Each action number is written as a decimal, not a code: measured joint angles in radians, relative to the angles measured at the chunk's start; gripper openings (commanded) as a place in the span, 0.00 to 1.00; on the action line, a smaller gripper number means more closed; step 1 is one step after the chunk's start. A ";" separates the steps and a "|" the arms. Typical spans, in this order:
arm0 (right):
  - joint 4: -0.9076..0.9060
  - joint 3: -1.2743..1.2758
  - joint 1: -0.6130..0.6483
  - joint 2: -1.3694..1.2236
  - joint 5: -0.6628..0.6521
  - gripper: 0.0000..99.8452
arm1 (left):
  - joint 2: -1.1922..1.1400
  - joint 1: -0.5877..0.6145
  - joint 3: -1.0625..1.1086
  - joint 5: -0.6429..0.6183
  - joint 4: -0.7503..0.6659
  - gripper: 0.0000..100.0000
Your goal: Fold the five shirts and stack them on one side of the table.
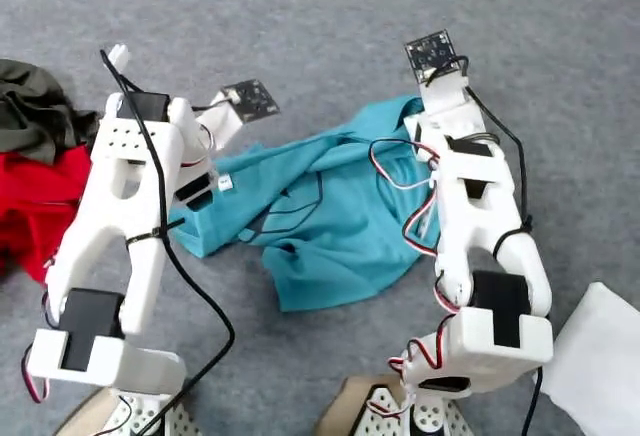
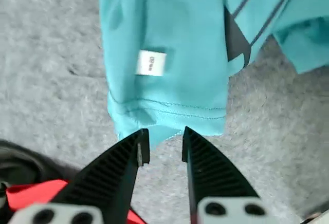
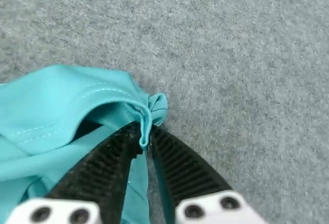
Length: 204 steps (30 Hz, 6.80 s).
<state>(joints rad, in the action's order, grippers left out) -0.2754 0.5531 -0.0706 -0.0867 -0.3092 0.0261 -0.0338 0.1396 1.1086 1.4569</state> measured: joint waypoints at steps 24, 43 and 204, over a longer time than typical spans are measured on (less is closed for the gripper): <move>0.000 -0.037 0.000 -0.058 -0.025 0.00 | -0.123 0.000 -0.034 -0.077 -0.189 0.10; 0.000 -0.037 0.000 -0.058 -0.025 0.00 | -0.130 0.003 -0.034 -0.078 -0.152 0.10; 0.000 -0.037 0.000 -0.061 -0.025 0.00 | -0.654 0.048 -1.143 -0.215 0.292 0.02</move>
<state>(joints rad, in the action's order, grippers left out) -0.2754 0.5163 -0.0706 -0.1481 -0.3337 -0.6276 0.0138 -1.0035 0.8938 1.7484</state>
